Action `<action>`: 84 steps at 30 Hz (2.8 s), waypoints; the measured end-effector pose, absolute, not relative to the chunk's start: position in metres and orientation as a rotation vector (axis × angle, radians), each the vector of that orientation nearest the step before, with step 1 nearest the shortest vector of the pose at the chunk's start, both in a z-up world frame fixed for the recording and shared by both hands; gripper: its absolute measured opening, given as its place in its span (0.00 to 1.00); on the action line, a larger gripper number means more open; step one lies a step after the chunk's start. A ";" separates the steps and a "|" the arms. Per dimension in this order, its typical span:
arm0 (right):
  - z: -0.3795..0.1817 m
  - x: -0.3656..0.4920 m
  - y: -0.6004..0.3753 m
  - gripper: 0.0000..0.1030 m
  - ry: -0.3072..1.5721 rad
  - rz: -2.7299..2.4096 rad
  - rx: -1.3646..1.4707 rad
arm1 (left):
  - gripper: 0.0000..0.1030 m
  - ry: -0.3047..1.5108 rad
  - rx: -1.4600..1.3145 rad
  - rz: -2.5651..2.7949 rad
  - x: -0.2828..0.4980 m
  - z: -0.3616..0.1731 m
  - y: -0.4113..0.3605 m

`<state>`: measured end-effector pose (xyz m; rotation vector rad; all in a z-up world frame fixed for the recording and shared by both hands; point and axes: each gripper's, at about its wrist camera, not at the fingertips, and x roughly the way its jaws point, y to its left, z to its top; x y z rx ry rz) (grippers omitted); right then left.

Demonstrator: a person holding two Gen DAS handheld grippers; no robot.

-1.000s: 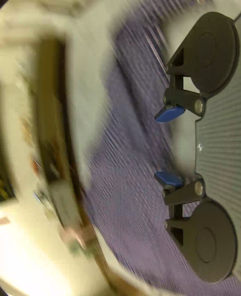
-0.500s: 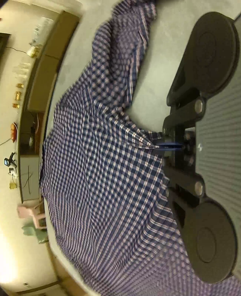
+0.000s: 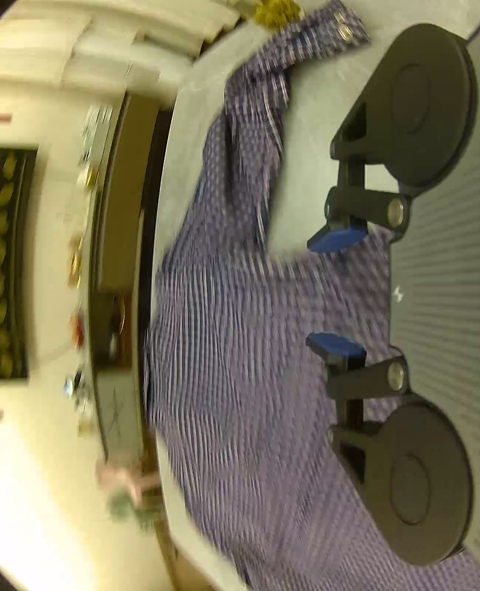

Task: Fold clothes

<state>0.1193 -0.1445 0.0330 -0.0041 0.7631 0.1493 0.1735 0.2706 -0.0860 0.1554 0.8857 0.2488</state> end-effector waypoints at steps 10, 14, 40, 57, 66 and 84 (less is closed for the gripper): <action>-0.012 -0.002 0.069 0.66 0.799 0.706 -0.281 | 0.73 0.899 0.006 0.110 0.166 -0.084 0.238; -0.022 -0.036 0.115 0.59 0.789 0.796 -0.374 | 0.23 0.857 0.016 0.067 0.164 -0.085 0.219; -0.016 -0.116 0.189 0.53 0.849 0.812 -0.226 | 0.81 0.932 -0.690 0.024 0.145 -0.087 0.316; 0.003 -0.131 0.152 0.54 0.849 0.841 -0.225 | 0.01 0.620 0.278 0.512 0.199 -0.004 0.275; 0.034 -0.139 0.115 0.57 0.934 0.856 -0.108 | 0.18 0.717 -0.330 0.284 0.196 -0.009 0.306; 0.025 0.188 -0.163 0.63 0.908 0.005 0.331 | 0.66 0.834 -0.605 0.049 0.337 -0.112 0.246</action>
